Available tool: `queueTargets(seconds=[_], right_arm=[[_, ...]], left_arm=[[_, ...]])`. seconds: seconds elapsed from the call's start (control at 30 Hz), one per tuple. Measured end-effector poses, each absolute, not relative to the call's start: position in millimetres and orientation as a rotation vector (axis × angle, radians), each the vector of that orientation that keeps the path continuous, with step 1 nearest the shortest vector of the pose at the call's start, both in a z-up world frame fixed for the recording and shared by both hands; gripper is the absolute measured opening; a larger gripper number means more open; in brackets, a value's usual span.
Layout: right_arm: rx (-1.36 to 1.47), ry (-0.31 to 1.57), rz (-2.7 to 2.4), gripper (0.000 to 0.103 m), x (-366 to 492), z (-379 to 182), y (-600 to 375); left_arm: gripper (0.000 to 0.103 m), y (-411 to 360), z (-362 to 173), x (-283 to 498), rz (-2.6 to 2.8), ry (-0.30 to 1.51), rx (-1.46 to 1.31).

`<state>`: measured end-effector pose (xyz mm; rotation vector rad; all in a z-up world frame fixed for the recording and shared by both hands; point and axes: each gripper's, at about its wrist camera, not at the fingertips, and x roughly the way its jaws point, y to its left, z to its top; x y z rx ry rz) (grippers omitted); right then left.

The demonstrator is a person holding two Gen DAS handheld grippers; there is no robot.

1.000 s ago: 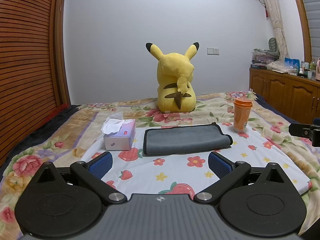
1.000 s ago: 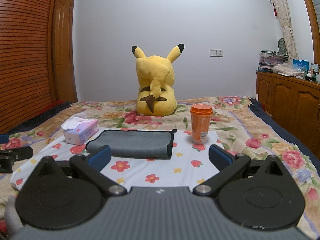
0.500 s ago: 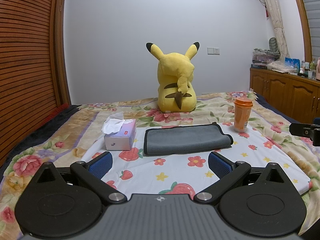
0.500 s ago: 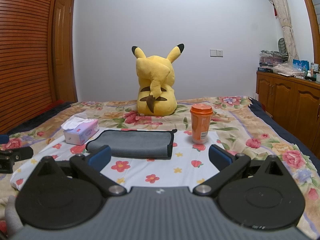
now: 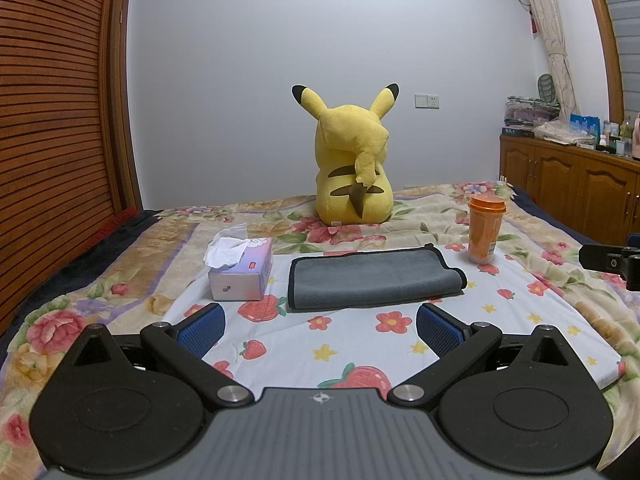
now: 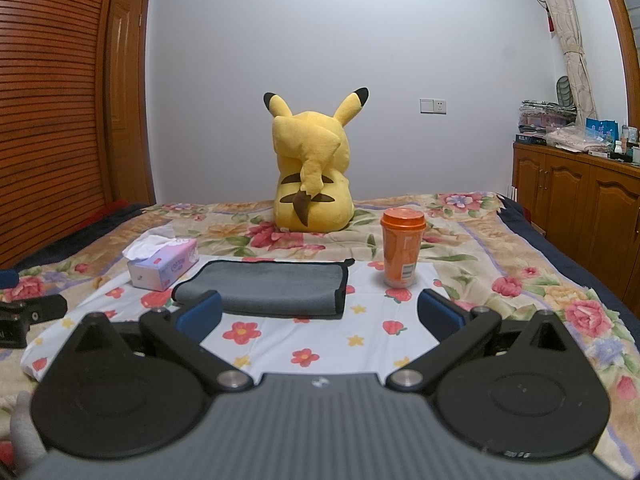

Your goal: Fold towel

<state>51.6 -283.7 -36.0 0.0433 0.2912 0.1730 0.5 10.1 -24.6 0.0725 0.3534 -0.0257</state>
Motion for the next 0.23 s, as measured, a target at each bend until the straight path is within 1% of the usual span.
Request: queueTargets(seconds=[0.23], right_arm=[[0.043, 0.292, 0.173, 0.103, 51.8, -36.1, -283.8]], left_arm=[[0.103, 9.6, -24.4, 0.5, -0.026, 0.354, 0.073]])
